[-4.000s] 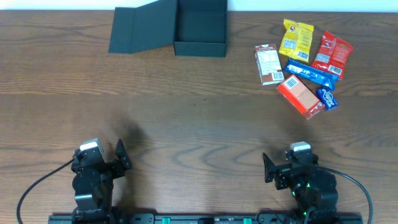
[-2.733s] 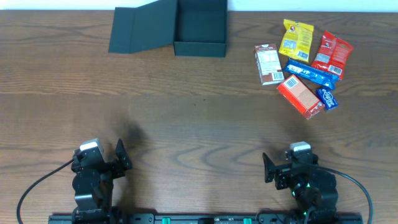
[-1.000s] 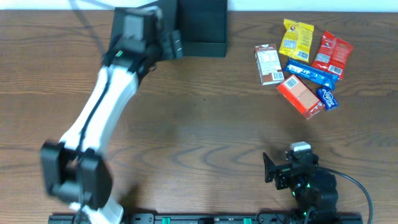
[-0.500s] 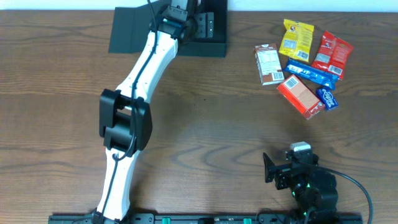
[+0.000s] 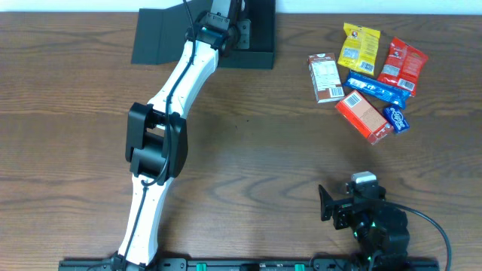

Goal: Pack container

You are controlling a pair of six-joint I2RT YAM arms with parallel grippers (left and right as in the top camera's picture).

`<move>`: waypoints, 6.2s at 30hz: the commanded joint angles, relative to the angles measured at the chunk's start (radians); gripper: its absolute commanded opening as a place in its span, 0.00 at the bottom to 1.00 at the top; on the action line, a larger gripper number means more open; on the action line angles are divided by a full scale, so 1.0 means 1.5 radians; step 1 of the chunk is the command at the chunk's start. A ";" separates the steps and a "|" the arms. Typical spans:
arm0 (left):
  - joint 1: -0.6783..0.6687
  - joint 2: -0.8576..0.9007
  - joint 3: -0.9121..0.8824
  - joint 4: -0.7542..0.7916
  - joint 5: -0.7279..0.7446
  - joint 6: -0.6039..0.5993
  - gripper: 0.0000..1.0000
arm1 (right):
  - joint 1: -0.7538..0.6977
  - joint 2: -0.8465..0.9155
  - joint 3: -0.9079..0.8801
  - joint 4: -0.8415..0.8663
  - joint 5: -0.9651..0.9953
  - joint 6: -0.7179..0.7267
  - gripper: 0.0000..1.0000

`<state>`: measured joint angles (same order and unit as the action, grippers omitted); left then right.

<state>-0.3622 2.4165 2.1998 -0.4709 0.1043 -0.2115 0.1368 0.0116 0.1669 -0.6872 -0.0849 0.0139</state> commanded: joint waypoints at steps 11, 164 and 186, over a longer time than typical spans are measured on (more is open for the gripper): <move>0.002 0.021 -0.025 -0.019 -0.047 0.004 0.06 | 0.006 -0.004 -0.005 -0.001 0.007 -0.008 0.99; -0.025 -0.228 -0.137 -0.437 -0.073 -0.066 0.95 | 0.006 -0.004 -0.005 -0.001 0.007 -0.008 0.99; 0.011 -0.310 -0.121 -0.427 -0.073 -0.051 0.95 | 0.006 -0.004 -0.005 0.199 -0.066 0.565 0.99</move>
<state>-0.3458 1.9594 1.9980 -1.1141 -0.0063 -0.3092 0.1368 0.0109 0.1616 -0.3843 -0.1505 0.5282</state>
